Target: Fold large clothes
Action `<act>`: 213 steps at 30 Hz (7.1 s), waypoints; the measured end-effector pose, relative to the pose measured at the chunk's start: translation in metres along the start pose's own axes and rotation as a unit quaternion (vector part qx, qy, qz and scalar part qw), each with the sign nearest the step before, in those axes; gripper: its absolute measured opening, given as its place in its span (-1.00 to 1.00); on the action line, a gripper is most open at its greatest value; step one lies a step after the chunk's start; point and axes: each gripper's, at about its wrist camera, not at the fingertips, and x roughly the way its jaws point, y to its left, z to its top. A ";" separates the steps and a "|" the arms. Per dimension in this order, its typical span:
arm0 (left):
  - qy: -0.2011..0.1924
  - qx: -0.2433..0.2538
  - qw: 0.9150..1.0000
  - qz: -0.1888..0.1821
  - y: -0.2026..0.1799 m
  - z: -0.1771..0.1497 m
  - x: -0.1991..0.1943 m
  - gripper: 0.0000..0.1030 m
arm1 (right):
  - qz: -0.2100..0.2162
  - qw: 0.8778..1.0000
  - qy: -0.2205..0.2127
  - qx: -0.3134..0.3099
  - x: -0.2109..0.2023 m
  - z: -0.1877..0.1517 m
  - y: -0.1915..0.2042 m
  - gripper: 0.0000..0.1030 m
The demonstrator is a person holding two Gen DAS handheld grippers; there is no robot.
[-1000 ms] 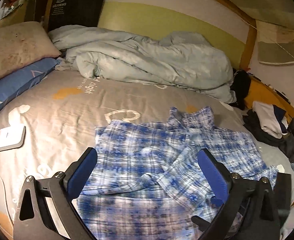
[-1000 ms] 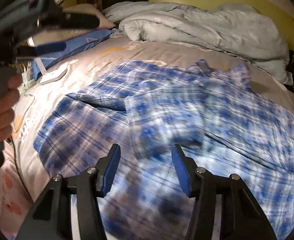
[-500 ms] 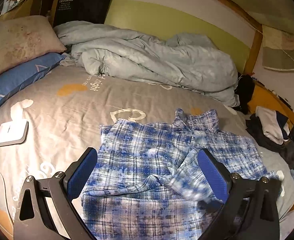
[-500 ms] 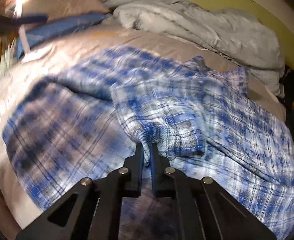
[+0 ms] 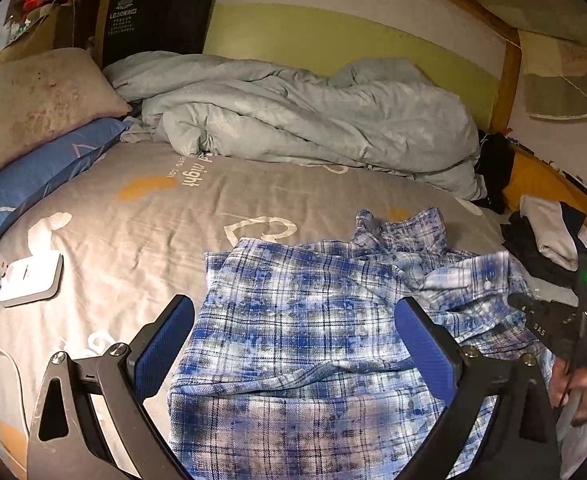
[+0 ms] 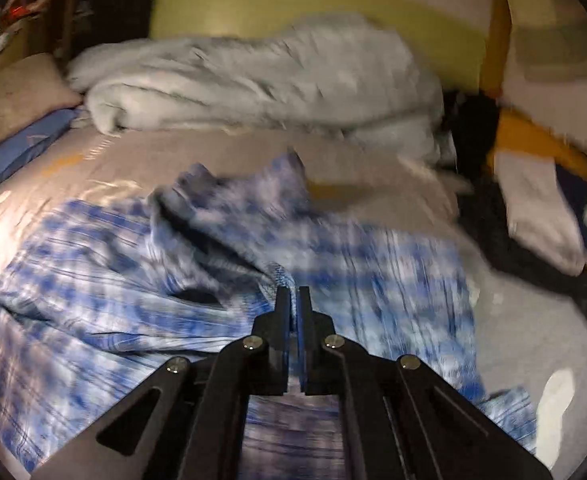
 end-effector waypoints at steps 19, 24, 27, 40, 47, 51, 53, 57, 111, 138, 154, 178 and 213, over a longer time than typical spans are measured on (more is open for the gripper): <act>0.032 -0.005 0.999 0.018 0.004 -0.007 0.020 0.94 | 0.075 0.993 0.093 0.010 0.071 0.003 -0.002 -0.61; 0.037 -0.010 0.999 0.032 0.010 -0.007 0.024 0.94 | 0.023 0.999 0.013 -0.024 0.047 0.025 0.003 -0.93; 0.040 -0.014 0.998 0.036 0.013 -0.007 0.025 0.94 | 0.032 0.997 -0.060 -0.028 0.017 0.045 0.001 -0.93; 0.048 -0.014 0.998 0.044 0.014 -0.009 0.026 0.94 | -0.044 0.999 0.000 -0.012 0.068 0.034 -0.026 -0.94; 0.042 -0.014 0.998 0.051 0.018 -0.005 0.024 0.94 | -0.056 0.998 -0.028 -0.023 0.033 0.035 -0.028 -0.89; 0.037 -0.018 0.998 0.048 0.019 -0.004 0.019 0.93 | -0.050 0.997 -0.053 -0.008 -0.005 0.026 -0.043 -0.43; 0.035 -0.015 0.998 0.045 0.018 -0.005 0.017 0.94 | -0.037 0.997 -0.065 -0.005 -0.025 0.019 -0.047 -0.19; 0.029 0.004 0.999 0.032 0.006 -0.007 0.011 0.94 | -0.025 0.996 -0.090 -0.013 -0.067 0.000 -0.049 0.27; 0.138 0.301 0.943 -0.026 -0.131 -0.179 -0.017 0.99 | 0.033 0.988 0.055 -0.138 -0.095 -0.148 0.032 1.00; 0.085 0.072 0.982 0.154 -0.036 -0.128 -0.004 -0.70 | -0.166 0.985 0.039 0.022 -0.067 -0.106 -0.088 -0.55; -0.027 0.040 0.995 0.085 -0.021 -0.103 -0.107 -0.84 | -0.044 0.993 -0.073 0.075 -0.185 -0.103 -0.094 -0.90; 0.149 0.076 0.980 0.106 -0.021 0.009 0.097 -0.77 | -0.077 0.997 -0.013 0.018 -0.002 0.029 -0.087 -0.90; 0.143 0.105 0.982 0.060 -0.032 -0.057 -0.042 -0.69 | -0.047 0.999 0.018 0.010 -0.145 -0.070 -0.090 -0.88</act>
